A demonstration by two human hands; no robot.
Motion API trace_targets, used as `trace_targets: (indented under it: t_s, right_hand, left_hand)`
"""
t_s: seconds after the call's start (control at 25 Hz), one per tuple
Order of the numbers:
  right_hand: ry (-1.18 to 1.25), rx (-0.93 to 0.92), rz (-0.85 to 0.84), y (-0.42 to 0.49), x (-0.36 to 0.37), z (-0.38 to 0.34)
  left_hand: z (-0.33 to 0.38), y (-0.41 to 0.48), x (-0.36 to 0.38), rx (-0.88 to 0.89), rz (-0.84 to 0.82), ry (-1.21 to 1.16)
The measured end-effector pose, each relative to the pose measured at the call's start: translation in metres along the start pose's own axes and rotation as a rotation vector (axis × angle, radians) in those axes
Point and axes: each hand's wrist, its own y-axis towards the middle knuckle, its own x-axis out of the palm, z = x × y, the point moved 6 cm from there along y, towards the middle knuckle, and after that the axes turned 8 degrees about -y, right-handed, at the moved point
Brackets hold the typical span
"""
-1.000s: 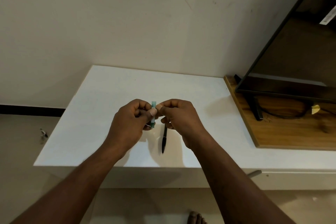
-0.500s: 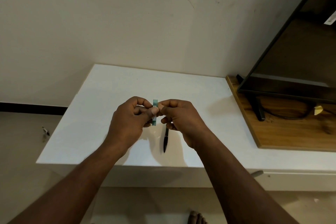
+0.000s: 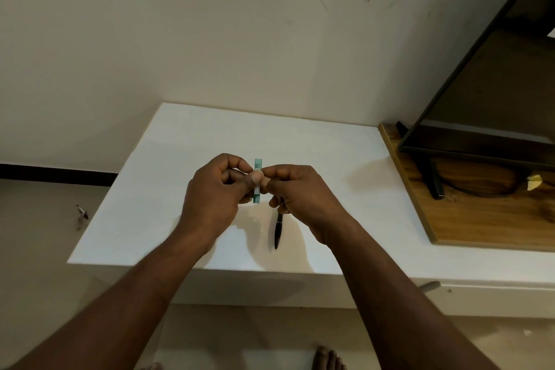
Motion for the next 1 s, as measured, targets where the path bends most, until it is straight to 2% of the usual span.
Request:
trace_targets:
  t_s: [0.36, 0.64, 0.72, 0.84, 0.88, 1.0]
  right_hand:
    - [-0.026, -0.06, 0.056, -0.002, 0.005, -0.002]
    - [0.031, -0.013, 0.152, 0.0, -0.002, 0.0]
    - [0.046, -0.003, 0.173, -0.001, -0.006, 0.001]
    - [0.106, 0.018, 0.173, -0.001, -0.007, 0.003]
    - [0.114, 0.019, 0.168, -0.001, -0.007, 0.002]
    - [0.102, 0.007, 0.16, -0.001, -0.005, 0.001]
  left_hand:
    - [0.001, 0.001, -0.004, -0.025, 0.023, -0.022]
    - [0.001, 0.007, -0.008, -0.04, 0.032, -0.049]
    - [-0.007, 0.014, -0.016, -0.073, 0.017, 0.134]
    - [-0.022, 0.02, -0.026, -0.053, -0.035, 0.701]
    - [-0.024, 0.02, -0.028, -0.022, -0.028, 0.796]
    - [-0.027, 0.019, -0.025, -0.008, -0.031, 0.873]
